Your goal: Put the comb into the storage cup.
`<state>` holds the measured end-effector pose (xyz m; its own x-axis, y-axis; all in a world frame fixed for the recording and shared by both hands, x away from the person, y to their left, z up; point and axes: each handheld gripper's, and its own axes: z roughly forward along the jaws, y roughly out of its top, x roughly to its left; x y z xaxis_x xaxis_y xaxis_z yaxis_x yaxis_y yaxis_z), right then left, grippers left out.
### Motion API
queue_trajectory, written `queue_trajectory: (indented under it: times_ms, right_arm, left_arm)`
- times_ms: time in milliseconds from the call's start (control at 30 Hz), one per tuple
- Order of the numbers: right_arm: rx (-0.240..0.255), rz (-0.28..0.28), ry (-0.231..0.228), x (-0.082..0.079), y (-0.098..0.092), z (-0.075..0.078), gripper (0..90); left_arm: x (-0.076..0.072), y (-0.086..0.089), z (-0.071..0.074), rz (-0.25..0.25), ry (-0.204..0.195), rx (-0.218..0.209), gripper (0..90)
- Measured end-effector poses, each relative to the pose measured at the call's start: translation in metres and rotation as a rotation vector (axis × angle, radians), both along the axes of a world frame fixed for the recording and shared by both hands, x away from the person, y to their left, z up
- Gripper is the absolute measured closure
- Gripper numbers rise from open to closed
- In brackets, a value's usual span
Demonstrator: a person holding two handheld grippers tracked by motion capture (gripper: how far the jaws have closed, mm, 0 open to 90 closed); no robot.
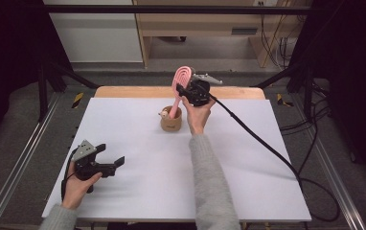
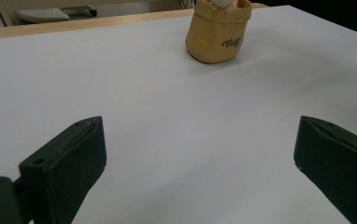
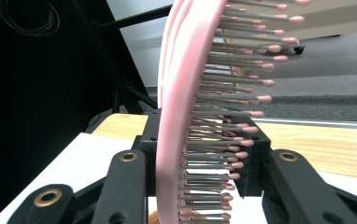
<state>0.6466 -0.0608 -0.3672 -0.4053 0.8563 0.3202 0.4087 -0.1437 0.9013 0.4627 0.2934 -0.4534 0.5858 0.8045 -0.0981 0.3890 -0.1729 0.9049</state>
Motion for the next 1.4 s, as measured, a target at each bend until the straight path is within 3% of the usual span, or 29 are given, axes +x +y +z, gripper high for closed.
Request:
queue_trajectory:
  times_ms: [633,967,1400]
  right_arm:
    - [0.03,-0.013,0.021,-0.002,-0.004,-0.009,62.8]
    - [0.013,-0.004,0.035,-0.002,-0.001,-0.016,62.8]
    - [0.043,-0.008,0.053,-0.002,-0.006,-0.026,62.8]
  left_arm:
    - [0.0,0.0,-0.001,0.0,0.003,0.005,2.5]
    - [0.001,0.0,-0.001,-0.001,0.003,0.005,2.5]
    - [0.001,0.0,-0.001,-0.002,0.004,0.008,2.5]
